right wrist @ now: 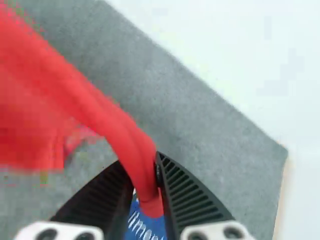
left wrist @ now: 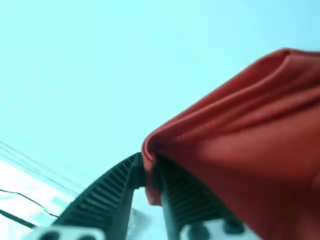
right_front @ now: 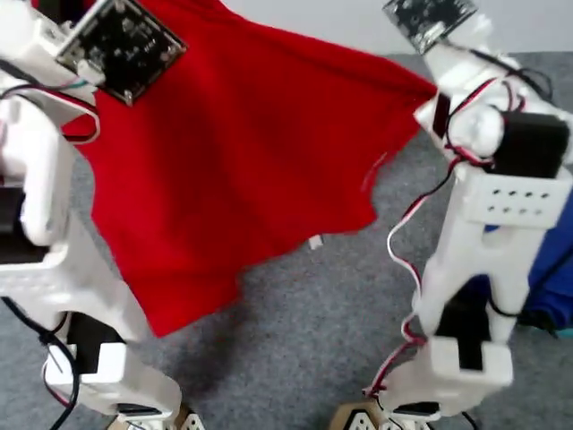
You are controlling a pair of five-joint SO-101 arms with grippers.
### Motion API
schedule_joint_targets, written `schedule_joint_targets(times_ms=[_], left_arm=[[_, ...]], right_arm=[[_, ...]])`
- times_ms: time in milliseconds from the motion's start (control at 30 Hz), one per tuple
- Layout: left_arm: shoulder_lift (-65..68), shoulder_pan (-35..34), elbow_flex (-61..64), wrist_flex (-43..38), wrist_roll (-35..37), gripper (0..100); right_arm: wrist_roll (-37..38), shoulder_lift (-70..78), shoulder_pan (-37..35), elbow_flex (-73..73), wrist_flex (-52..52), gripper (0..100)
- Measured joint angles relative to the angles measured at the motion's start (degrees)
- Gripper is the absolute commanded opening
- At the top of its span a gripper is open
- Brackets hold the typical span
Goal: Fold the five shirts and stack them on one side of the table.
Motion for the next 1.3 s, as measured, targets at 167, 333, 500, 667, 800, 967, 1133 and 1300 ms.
schedule_joint_targets(times_ms=[167,333,500,667,800,967,1133,1300], left_arm=[[0.0,0.0,-5.71,0.35,-1.14,1],[-0.26,0.0,-14.42,6.86,-3.08,1],[-6.77,-3.43,-14.86,10.11,-3.25,1],[-14.68,-7.21,-14.51,10.29,-3.25,1],[-17.23,-8.44,-15.03,10.29,-3.25,1],[-15.56,-8.62,-11.43,10.81,-3.25,1],[-9.32,-6.24,-1.14,16.62,-3.25,1],[-0.79,-3.43,13.01,17.05,-3.25,1]], right_arm=[[0.53,-9.14,0.0,9.05,0.0,1.3],[0.7,-16.44,0.35,9.93,0.0,1.3],[1.32,-24.26,3.78,10.2,0.0,1.3],[2.81,-33.05,6.15,9.76,0.0,1.3],[4.31,-35.96,6.33,9.85,0.0,1.3],[5.89,-36.31,6.15,19.25,0.0,1.3],[6.24,-35.43,-0.26,37.36,-3.08,1.3],[6.24,-35.08,-3.87,61.36,-19.34,1.3]])
